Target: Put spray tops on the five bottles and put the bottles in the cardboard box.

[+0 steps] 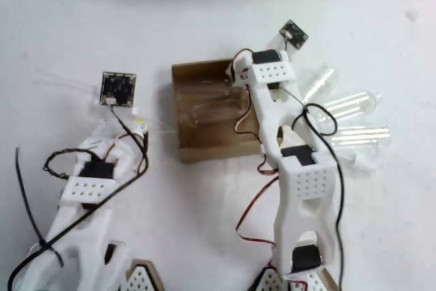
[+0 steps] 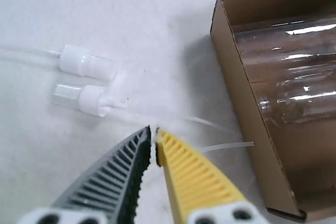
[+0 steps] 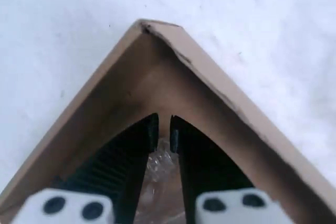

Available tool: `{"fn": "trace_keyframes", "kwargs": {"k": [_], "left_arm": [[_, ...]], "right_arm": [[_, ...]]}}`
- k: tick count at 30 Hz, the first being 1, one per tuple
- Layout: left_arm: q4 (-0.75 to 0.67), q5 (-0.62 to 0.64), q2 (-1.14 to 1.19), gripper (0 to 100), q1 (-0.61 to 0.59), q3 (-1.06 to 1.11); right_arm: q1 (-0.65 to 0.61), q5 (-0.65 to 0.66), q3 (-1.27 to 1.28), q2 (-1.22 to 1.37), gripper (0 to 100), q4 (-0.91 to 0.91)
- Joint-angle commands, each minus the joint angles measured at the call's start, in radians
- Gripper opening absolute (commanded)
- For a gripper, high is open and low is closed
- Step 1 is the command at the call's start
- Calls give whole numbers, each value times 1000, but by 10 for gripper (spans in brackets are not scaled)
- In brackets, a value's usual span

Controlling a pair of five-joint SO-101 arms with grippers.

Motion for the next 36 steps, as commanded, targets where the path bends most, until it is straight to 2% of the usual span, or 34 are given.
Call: {"fn": "trace_keyframes", "kwargs": {"k": [1, 10, 20, 27, 36], "left_arm": [[-29, 6, -16, 24, 13, -11], [-29, 6, -16, 24, 13, -11], [-29, 6, -16, 24, 13, -11], [-29, 6, -18, 24, 13, -11], [-29, 6, -22, 24, 5, -9]], "right_arm": [[2, 21, -54, -104, 32, 53], [-2, 21, -61, -134, 29, 108], [-148, 23, -61, -314, 32, 76], [-226, 201, -61, -348, 30, -27], [-286, 204, -60, -369, 31, -24]]}}
